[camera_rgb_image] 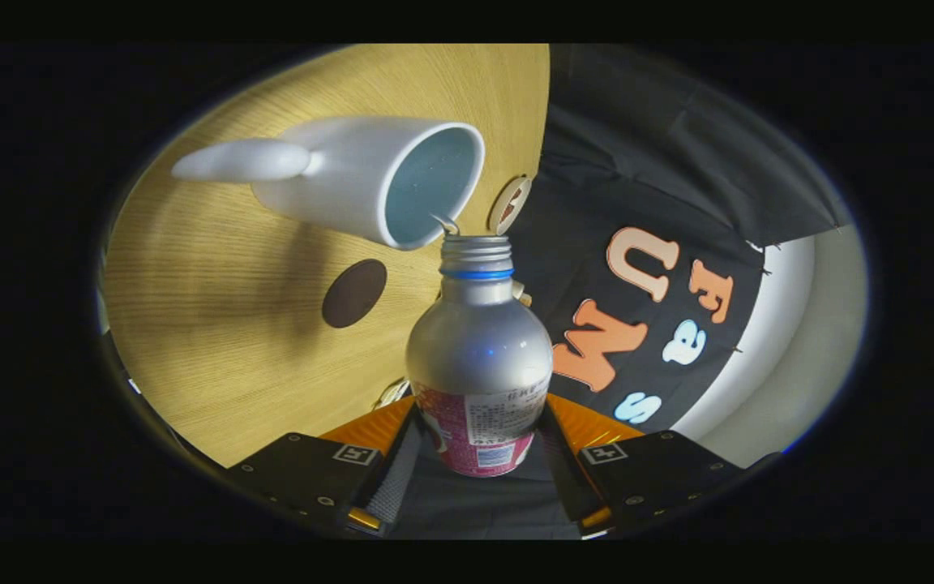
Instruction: Take the bottle from table, then pour the juice into the cup, finally place the bottle on the coaster
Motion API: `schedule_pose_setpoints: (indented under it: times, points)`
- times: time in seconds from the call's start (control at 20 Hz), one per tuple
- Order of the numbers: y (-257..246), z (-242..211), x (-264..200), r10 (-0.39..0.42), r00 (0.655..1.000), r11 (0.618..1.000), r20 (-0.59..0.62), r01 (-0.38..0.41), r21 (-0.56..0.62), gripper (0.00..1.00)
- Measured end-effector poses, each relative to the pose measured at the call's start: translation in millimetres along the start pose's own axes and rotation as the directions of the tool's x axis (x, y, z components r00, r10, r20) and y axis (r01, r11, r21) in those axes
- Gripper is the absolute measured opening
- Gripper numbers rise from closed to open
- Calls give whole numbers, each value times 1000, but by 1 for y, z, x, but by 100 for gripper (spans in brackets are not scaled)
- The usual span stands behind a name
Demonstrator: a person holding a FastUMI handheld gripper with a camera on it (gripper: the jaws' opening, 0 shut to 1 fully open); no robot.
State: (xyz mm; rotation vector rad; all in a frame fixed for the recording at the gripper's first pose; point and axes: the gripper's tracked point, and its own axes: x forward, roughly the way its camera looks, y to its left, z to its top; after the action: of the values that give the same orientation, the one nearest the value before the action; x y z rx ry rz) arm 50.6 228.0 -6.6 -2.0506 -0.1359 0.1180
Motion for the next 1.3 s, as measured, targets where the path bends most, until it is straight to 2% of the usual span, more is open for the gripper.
schedule_pose_setpoints:
  times: [0.3,1.3]
  points:
    - [-5,6,1,-7,1000,999,11,7,-48,76]
    - [-15,7,0,-20,1000,996,8,21,-91,75]
